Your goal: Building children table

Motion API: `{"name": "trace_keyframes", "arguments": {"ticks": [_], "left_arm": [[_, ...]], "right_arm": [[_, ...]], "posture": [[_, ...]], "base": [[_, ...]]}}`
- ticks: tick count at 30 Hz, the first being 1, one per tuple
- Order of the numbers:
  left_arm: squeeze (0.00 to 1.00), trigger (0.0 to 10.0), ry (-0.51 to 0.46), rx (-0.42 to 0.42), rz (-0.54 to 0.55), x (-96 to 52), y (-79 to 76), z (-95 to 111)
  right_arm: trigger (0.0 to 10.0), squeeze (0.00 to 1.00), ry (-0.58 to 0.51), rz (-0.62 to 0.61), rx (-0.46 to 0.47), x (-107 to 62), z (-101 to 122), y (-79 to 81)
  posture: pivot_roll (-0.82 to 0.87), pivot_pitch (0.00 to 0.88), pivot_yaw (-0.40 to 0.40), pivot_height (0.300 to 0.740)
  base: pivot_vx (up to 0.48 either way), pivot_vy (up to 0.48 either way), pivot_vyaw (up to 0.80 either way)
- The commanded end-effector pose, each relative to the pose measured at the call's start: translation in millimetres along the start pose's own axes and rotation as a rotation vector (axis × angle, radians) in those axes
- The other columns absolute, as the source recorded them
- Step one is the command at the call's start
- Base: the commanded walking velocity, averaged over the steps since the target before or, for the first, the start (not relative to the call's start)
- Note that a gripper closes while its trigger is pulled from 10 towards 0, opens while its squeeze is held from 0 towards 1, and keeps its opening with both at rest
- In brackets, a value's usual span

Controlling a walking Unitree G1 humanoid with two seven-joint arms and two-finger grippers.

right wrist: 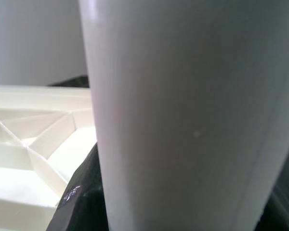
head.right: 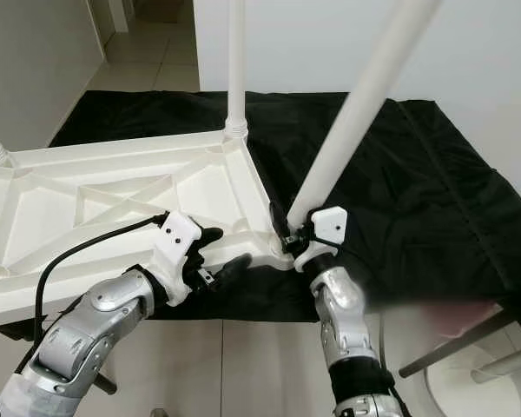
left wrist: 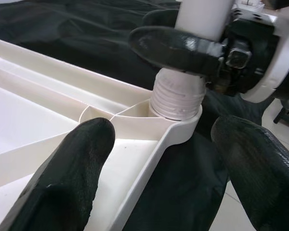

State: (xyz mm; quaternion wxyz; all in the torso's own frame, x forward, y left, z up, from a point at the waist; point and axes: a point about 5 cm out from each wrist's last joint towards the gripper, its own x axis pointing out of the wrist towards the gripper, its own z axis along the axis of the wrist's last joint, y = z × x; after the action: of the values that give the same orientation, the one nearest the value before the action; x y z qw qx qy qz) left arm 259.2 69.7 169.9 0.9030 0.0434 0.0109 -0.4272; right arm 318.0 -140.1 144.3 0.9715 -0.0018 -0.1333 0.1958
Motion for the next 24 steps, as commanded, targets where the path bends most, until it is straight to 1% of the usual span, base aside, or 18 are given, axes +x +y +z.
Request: {"name": "trace_keyframes", "arguments": {"ticks": [1, 3, 5, 6, 7, 12, 14, 16, 18, 20, 21, 22, 24], "left_arm": [[0.00, 10.0, 0.001, 0.010, -0.039, 0.2, -1.8, 2.3], [0.00, 10.0, 0.001, 0.010, -0.036, 0.1, -1.1, 2.5], [0.00, 10.0, 0.001, 0.010, -0.036, 0.1, -1.1, 2.5], [0.00, 10.0, 0.002, 0.011, -0.035, 0.0, -0.7, 2.3], [0.00, 10.0, 0.002, 0.009, -0.033, -0.5, -0.3, 2.2], [0.00, 10.0, 0.002, 0.011, -0.030, -0.7, -0.2, 2.4], [0.00, 10.0, 0.002, 0.012, -0.027, -1.1, -0.1, 2.4], [0.00, 10.0, 0.003, 0.012, -0.025, -1.5, -0.1, 2.4], [0.00, 10.0, 0.003, 0.010, -0.024, -1.7, 0.0, 2.4], [0.00, 10.0, 0.004, 0.010, -0.024, -1.9, 0.3, 2.3], [0.00, 10.0, 0.004, 0.010, -0.024, -1.9, 0.3, 2.3], [0.00, 10.0, 0.004, 0.009, -0.024, -2.2, 0.2, 2.2], [0.00, 10.0, 0.005, 0.010, -0.024, -2.5, 0.1, 2.2]], "right_arm": [[10.0, 0.00, 0.119, 0.004, 0.017, -4.7, -19.2, 1.2], [10.0, 0.00, 0.172, 0.026, 0.008, -1.8, -21.3, -0.6], [10.0, 0.00, 0.172, 0.026, 0.008, -1.8, -21.3, -0.6], [10.0, 0.00, 0.199, 0.047, -0.006, -0.8, -22.5, -0.2], [10.0, 0.00, 0.239, 0.094, 0.011, 1.0, -23.3, 2.2], [10.0, 0.00, 0.253, 0.099, 0.018, 3.5, -21.8, 1.1], [10.0, 0.00, 0.256, 0.089, 0.036, 6.3, -19.6, -1.2], [10.0, 0.00, 0.260, 0.052, 0.072, 7.8, -19.2, -6.9], [10.0, 0.00, 0.263, 0.034, 0.084, 7.8, -19.7, -9.6], [10.0, 0.00, 0.264, -0.026, 0.156, 6.4, -22.1, -15.4], [10.0, 0.00, 0.264, -0.026, 0.156, 6.4, -22.1, -15.4], [10.0, 0.00, 0.265, -0.060, 0.182, 4.6, -24.3, -17.9], [10.0, 0.00, 0.268, -0.090, 0.198, 2.6, -26.4, -19.9]], "posture": [[0.02, 0.071, -0.022, 0.740], [0.02, 0.071, -0.021, 0.740], [0.02, 0.071, -0.021, 0.740], [0.03, 0.072, -0.021, 0.740], [0.03, 0.072, -0.021, 0.740], [0.03, 0.073, -0.024, 0.740], [0.03, 0.074, -0.025, 0.740], [0.03, 0.075, -0.026, 0.740], [0.03, 0.075, -0.026, 0.740], [0.03, 0.075, -0.026, 0.740], [0.03, 0.075, -0.026, 0.740], [0.03, 0.074, -0.026, 0.740], [0.03, 0.074, -0.026, 0.740]], "base": [[0.000, 0.000, 0.00], [0.000, 0.000, 0.00], [0.000, 0.000, 0.00], [0.000, 0.000, 0.00], [0.000, 0.000, 0.00], [0.000, 0.000, 0.00], [0.000, 0.000, 0.00], [0.000, 0.000, 0.00], [0.000, 0.000, 0.00], [0.000, 0.000, 0.00], [0.000, 0.000, 0.00], [0.000, 0.000, 0.00], [0.000, 0.000, 0.00]]}}
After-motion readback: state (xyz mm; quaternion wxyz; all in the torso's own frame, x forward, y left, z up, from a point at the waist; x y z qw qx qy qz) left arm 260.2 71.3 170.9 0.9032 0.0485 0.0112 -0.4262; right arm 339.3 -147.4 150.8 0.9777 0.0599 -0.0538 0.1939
